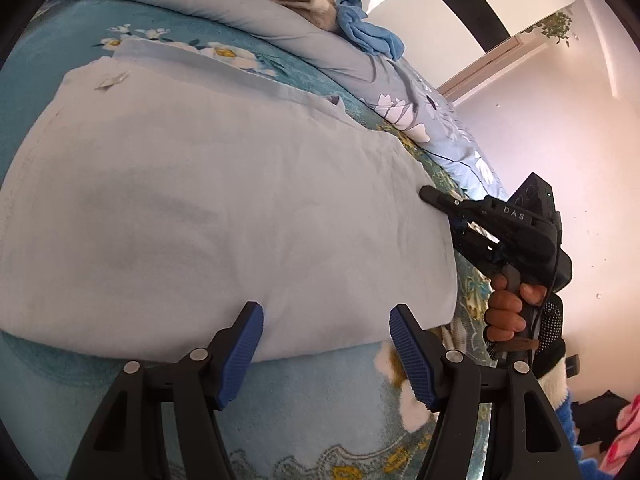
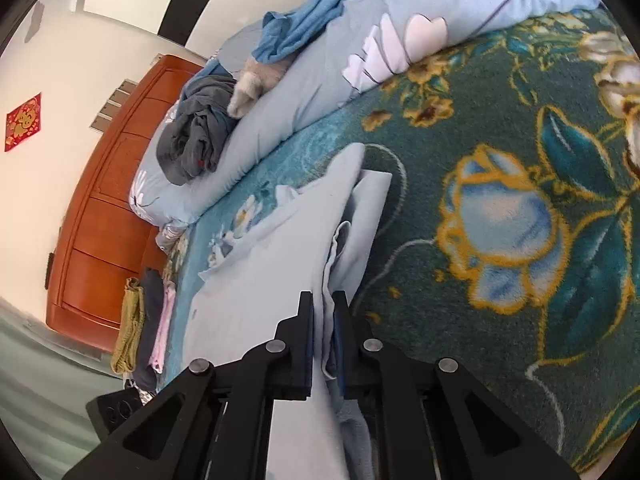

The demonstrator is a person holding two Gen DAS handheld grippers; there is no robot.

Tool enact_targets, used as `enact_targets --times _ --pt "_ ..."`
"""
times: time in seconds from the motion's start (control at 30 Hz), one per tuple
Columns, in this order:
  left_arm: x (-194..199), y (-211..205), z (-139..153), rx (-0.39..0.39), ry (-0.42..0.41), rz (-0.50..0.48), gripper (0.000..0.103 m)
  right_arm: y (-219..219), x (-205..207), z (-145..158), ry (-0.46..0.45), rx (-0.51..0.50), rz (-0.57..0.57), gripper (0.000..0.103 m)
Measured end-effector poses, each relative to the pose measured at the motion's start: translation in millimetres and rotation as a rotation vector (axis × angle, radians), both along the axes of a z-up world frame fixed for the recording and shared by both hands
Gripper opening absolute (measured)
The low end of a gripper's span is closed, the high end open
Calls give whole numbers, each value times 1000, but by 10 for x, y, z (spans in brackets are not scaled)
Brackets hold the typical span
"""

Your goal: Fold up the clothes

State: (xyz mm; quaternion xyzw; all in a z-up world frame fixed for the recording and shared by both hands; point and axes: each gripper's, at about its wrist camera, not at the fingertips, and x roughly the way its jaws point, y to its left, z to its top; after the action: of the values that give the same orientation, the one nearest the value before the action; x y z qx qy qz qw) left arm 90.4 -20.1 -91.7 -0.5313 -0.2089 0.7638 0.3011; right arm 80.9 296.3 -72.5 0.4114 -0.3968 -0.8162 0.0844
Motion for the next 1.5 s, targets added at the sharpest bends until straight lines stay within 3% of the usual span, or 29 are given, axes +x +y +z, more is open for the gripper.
enact_targets --times 0.13,0.23,0.47,0.6,0.77,0.9,1.07,1.2,1.33,1.5 --pt "103 -317 63 74 -3 34 70 -272 -87 455 21 98 64 8" --pt "134 -643 199 72 45 101 70 -556 -206 713 9 152 112 8" --pt "242 -1478 406 109 119 285 70 -1438 -700 991 -16 242 250 8" --pt "337 -1876 355 141 118 376 70 -2032 -1040 930 -50 273 321 8" --pt "423 -2145 206 155 85 427 70 -2728 -1342 519 -163 347 373 9" --pt "461 -2208 133 151 68 438 70 -3035 -1407 288 -227 350 432 14" --pt "449 -2135 117 177 54 422 70 -3022 -1245 476 -139 220 524 21" --pt "346 -1887 164 233 46 358 73 -2686 -983 755 -28 245 485 29" --pt "181 -1548 247 235 36 313 79 -2265 -701 762 -20 276 426 30" --pt "-89 -1174 307 170 13 303 77 -1806 -392 577 -61 252 363 30"
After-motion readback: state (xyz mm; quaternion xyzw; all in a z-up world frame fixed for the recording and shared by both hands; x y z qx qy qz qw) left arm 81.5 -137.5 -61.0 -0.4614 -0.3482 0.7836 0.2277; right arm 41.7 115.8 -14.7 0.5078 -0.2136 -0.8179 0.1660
